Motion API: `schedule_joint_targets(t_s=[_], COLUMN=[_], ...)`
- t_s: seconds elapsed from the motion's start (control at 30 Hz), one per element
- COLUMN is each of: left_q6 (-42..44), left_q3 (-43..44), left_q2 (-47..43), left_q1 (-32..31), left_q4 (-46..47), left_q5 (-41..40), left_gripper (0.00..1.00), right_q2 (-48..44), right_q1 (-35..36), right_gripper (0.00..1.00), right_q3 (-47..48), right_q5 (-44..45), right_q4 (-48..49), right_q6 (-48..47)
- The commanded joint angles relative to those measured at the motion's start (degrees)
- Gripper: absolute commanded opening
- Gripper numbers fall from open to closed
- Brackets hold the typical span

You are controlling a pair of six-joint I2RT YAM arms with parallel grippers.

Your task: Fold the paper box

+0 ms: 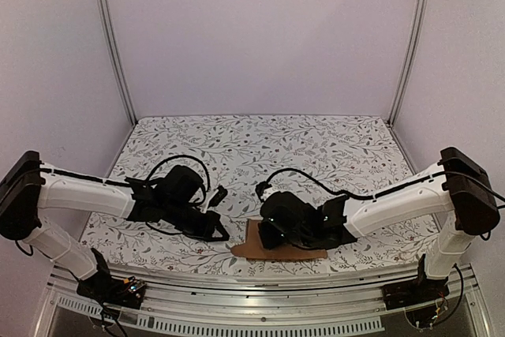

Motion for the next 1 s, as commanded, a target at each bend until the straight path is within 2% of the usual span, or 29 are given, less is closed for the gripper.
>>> schedule_joint_targets(t_s=[0.0,0.17,0.5,0.77,0.97], left_q6=[3.82,4.51,1.73,1.07,1.45], left_q3=[1.5,5.34,9.97,9.91,10.46], left_q2=[-2.69,-3.6,4.74,12.97,14.73], left_q1=[0.69,0.49,-3.01,-3.71,-3.71], left_q4=[-8.83,-10.04,-0.16,5.18,5.21], left_q5=[-6.71,-6.09,2.33,3.21,2.53], left_gripper=[0.01,0.05,0.1,0.09,0.08], right_q2=[2.07,2.56,1.47,-5.33,-11.53], right_q1=[1.56,2.31,2.43,2.43,2.42], right_gripper=[0.0,0.0,0.0,0.0,0.0], right_q3=[-2.17,-4.47,-4.62,-4.65,-5.66], right_q5=[0.67,1.41,2.42,4.2,5.58], right_q4=[-1.02,-0.48,-1.06,-5.22,-10.73], right_q6=[1.8,3.65,3.58,2.19,1.48])
